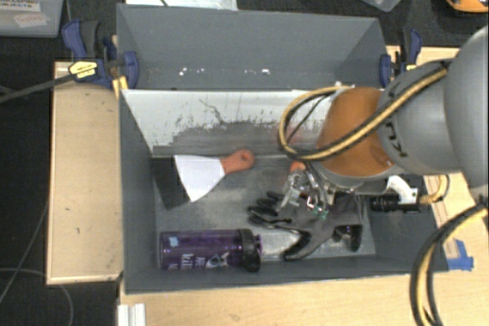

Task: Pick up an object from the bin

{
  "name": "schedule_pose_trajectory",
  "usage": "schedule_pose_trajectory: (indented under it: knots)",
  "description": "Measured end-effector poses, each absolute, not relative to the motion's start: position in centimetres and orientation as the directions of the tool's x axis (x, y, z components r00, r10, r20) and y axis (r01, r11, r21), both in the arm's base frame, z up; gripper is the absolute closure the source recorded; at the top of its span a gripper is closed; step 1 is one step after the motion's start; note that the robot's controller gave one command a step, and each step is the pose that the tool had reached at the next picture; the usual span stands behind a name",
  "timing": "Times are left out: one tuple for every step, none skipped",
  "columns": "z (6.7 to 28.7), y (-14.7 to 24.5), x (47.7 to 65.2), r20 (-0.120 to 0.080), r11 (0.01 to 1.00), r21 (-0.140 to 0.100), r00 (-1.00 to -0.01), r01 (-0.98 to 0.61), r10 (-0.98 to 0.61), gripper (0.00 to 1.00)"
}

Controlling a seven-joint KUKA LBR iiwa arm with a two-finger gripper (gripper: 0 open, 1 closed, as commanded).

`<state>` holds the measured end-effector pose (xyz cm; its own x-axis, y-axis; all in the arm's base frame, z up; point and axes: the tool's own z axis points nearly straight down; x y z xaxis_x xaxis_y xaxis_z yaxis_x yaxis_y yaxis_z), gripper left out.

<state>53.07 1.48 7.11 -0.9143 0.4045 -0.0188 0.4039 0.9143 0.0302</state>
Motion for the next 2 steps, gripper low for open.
schedule_pose_trajectory:
  knots:
    - [7.1, 9.5, 50.2, -0.029, 0.963, 0.028, -0.962, 0.27, 0.27, 1.0]
    - [7.1, -0.8, 54.5, -0.021, 0.911, 0.035, -0.911, 0.411, 0.412, 1.0]
